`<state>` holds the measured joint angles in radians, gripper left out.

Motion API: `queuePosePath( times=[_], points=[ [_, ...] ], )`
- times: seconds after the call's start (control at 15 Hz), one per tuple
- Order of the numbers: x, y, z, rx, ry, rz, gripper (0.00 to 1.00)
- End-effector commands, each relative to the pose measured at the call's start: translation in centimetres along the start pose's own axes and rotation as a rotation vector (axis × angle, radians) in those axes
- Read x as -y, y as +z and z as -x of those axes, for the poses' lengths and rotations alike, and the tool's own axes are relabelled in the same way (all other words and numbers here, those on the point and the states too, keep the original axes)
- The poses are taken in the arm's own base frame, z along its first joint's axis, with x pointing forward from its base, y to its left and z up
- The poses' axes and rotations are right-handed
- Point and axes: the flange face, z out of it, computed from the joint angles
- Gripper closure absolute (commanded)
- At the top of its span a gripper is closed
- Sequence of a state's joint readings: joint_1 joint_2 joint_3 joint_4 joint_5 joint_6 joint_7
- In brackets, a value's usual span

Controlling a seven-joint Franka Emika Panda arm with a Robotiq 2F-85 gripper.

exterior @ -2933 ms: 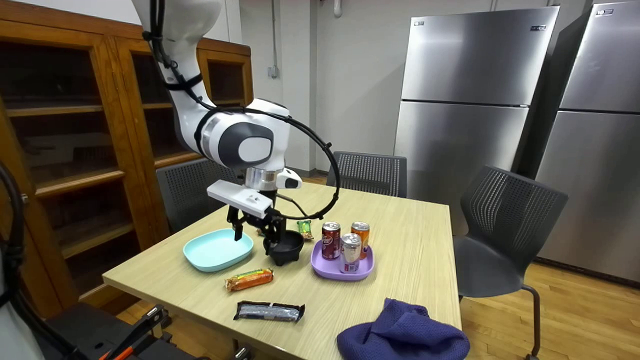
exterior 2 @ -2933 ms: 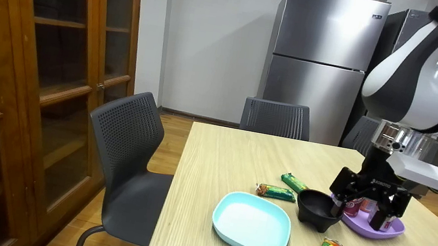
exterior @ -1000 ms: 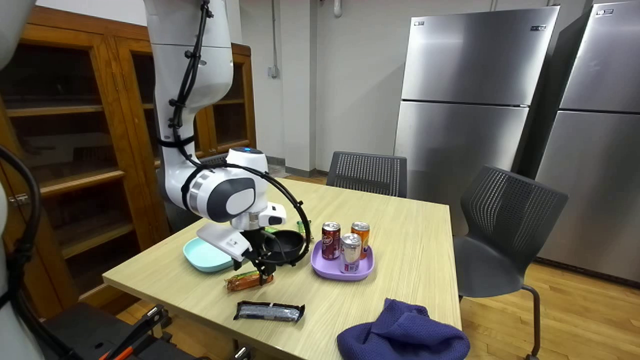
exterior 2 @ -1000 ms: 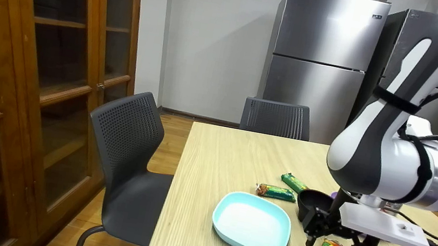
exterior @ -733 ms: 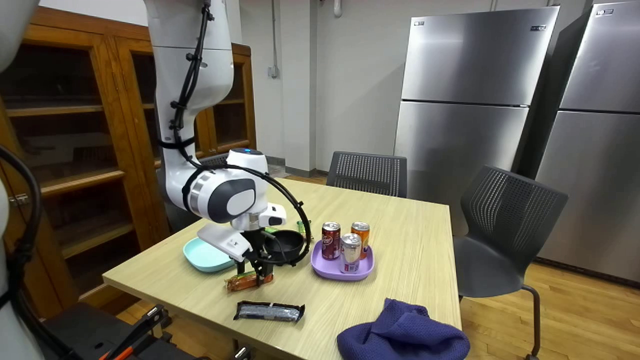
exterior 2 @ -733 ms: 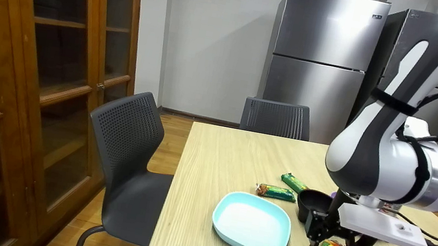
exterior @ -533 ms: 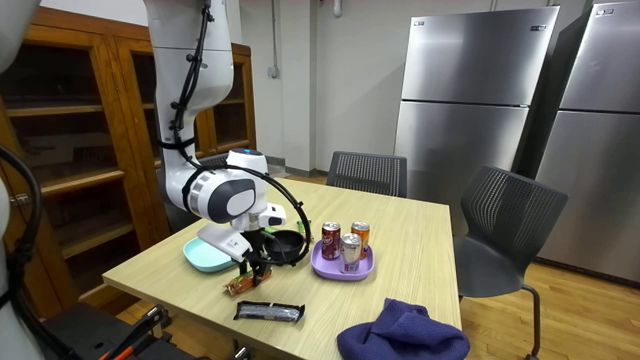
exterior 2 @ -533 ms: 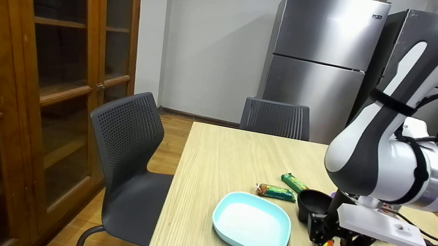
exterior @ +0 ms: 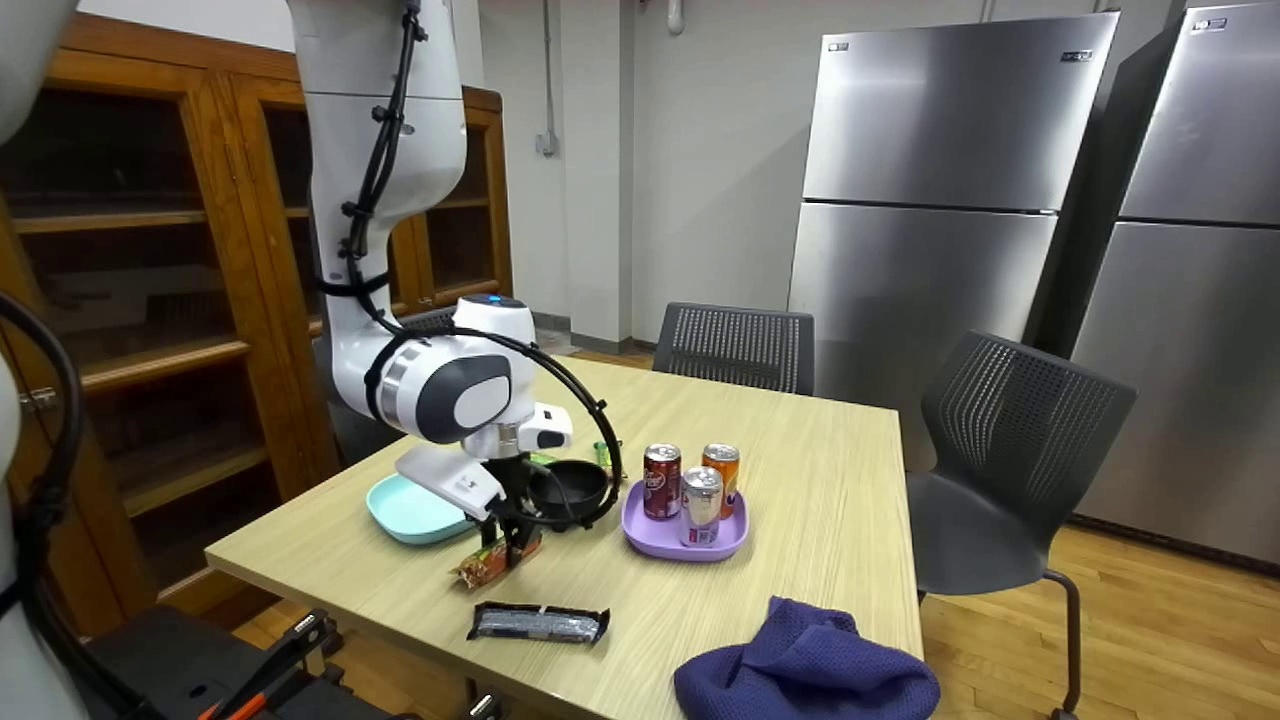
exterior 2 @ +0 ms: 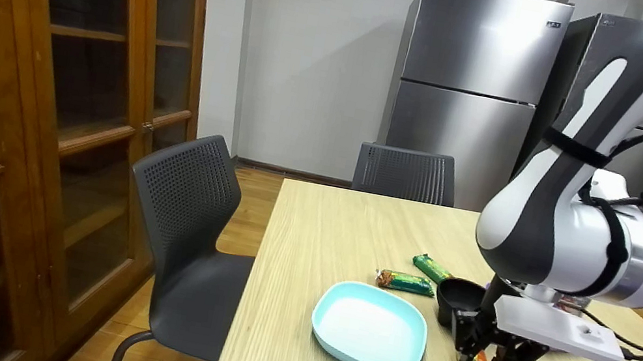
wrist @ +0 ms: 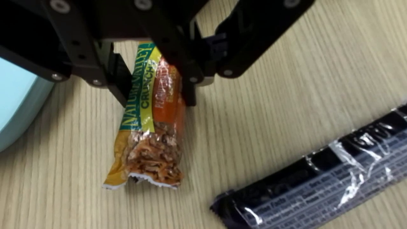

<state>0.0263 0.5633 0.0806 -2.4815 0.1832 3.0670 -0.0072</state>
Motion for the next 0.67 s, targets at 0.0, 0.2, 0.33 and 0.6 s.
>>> queuePosePath(
  times=[0.0,0.2,0.33,0.6],
  points=[
    [0.6,-2.4,0.0,-0.026,-0.003,-0.007,0.82],
    [1.4,-3.8,0.1,-0.042,-0.02,-0.011,0.82],
    [2.1,-4.5,0.3,-0.051,-0.034,-0.013,0.82],
    [3.8,-5.8,0.9,-0.068,-0.075,-0.011,0.82]
  ],
)
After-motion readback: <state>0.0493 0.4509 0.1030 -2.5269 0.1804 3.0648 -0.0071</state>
